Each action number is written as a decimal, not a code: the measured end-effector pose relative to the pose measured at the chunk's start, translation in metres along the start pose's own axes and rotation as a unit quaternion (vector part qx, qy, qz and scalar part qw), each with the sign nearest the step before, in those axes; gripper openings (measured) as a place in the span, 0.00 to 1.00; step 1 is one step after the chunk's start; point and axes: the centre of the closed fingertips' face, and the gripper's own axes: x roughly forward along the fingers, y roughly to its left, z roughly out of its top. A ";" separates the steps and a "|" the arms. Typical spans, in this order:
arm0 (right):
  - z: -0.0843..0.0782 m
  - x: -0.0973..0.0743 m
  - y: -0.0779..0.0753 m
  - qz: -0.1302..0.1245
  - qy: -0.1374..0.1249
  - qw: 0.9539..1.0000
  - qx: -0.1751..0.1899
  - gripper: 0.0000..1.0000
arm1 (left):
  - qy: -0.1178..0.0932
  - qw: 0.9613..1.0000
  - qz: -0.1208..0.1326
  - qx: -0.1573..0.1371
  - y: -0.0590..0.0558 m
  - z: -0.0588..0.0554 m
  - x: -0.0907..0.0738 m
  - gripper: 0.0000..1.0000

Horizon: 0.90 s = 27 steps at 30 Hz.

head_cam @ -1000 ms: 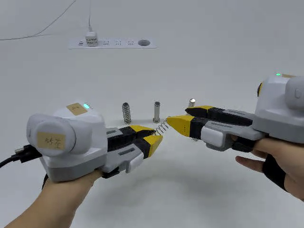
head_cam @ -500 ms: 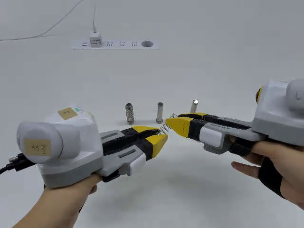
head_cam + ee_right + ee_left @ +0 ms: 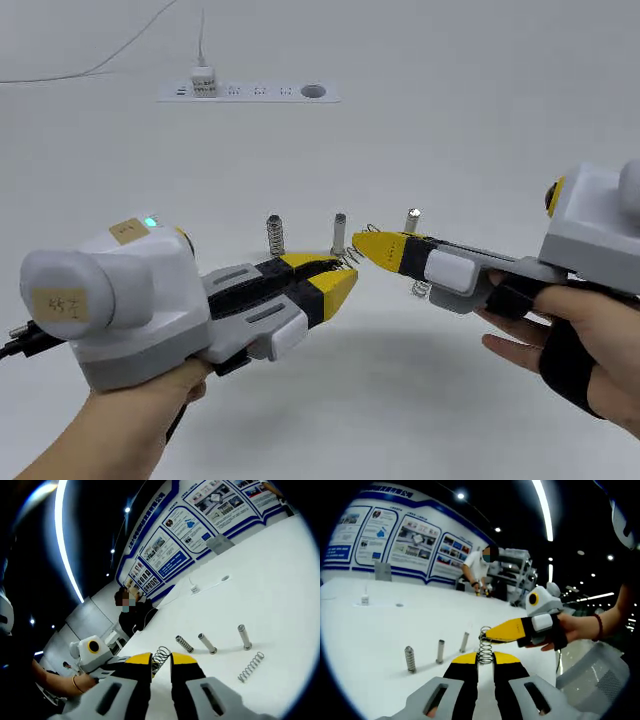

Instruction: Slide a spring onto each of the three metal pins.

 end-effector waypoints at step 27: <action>0.007 0.007 0.016 0.019 -0.002 0.998 -0.060 0.11 | 0.029 0.996 0.026 0.083 0.002 0.008 0.001 0.22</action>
